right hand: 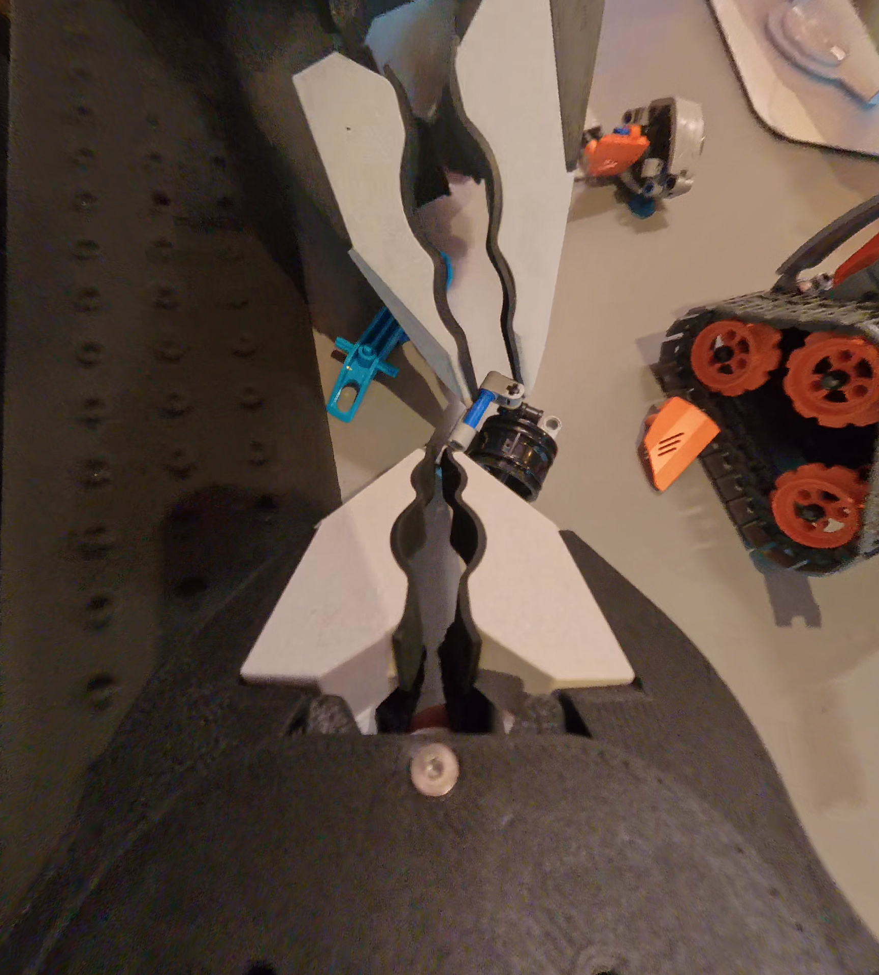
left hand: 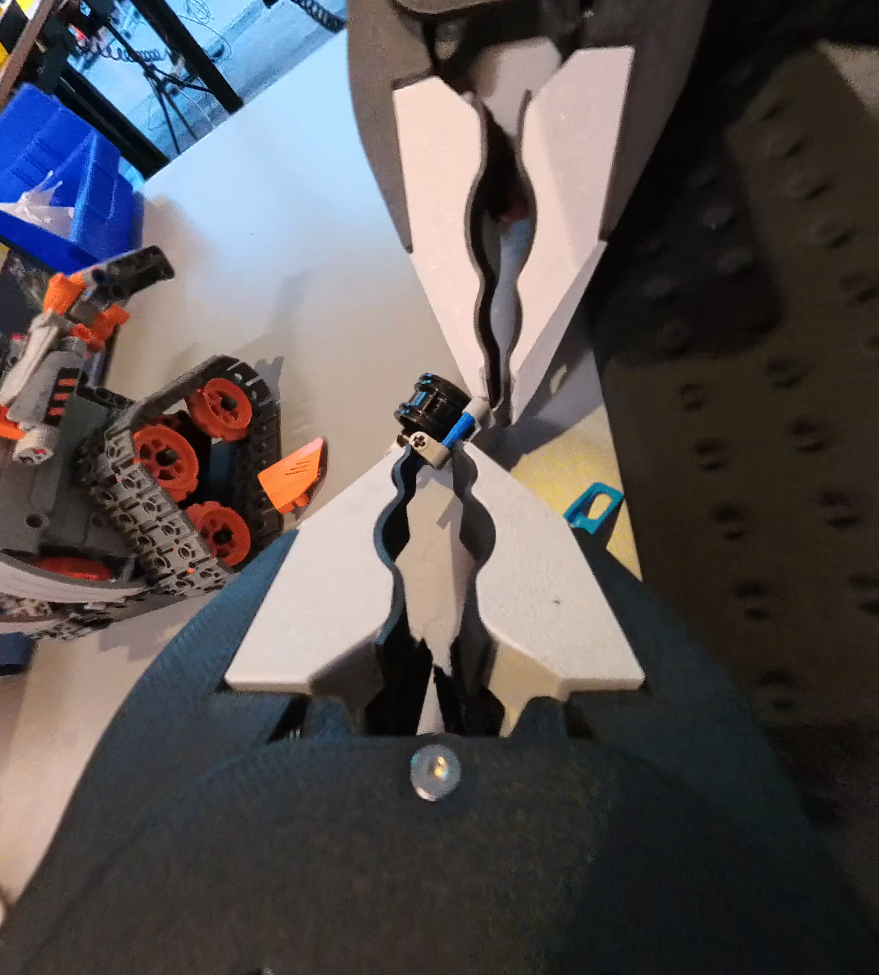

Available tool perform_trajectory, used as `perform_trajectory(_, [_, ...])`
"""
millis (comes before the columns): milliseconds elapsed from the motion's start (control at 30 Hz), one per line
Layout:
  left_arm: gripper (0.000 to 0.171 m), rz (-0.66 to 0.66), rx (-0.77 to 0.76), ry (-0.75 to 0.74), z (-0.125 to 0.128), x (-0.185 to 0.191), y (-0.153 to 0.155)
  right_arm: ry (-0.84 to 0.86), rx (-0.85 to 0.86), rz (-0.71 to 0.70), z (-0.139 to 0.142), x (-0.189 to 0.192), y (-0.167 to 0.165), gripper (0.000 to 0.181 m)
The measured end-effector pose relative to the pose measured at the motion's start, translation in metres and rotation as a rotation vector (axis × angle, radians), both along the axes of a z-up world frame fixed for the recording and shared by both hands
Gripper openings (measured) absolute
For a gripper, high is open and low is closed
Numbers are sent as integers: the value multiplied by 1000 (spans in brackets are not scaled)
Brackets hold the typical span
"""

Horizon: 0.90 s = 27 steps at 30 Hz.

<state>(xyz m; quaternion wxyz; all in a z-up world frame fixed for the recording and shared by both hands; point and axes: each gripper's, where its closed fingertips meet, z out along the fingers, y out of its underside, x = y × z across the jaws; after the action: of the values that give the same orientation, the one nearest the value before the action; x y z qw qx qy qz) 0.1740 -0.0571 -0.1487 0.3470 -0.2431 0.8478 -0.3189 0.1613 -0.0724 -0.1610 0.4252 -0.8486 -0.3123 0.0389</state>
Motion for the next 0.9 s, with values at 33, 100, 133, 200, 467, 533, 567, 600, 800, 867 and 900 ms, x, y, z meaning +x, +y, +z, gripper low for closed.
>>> perform_trajectory(33, [11,-1,35,-9,-1,-1,0,-8,-13,1,-3,0,0,0])
perform_trajectory(100, [11,0,88,-31,-3,-2,0,-11,-25,4,-5,-1,0,0])
perform_trajectory(133, [11,0,103,-35,-4,-2,0,-13,-30,5,-6,-1,0,0])
perform_trajectory(200, [11,1,146,-58,-5,-3,-1,-14,-39,7,-7,-1,-1,0])
perform_trajectory(467, [10,9,304,-121,-7,-4,-1,-7,-59,2,-9,-1,0,0])
perform_trajectory(533, [10,19,320,-122,-8,-4,0,-8,-63,-1,-10,-1,0,0])
perform_trajectory(567, [10,23,321,-118,-8,-3,0,-10,-62,-2,-10,-1,1,0])
perform_trajectory(600, [10,25,315,-116,-8,-4,0,-2,-65,-3,-10,-1,1,0])
perform_trajectory(800, [11,7,160,-62,-3,0,7,53,-11,-25,1,2,5,0])
perform_trajectory(867, [11,16,34,-74,14,5,15,123,103,-37,25,4,6,8])
perform_trajectory(900, [11,30,-32,-38,15,7,18,150,143,-53,34,9,4,7])
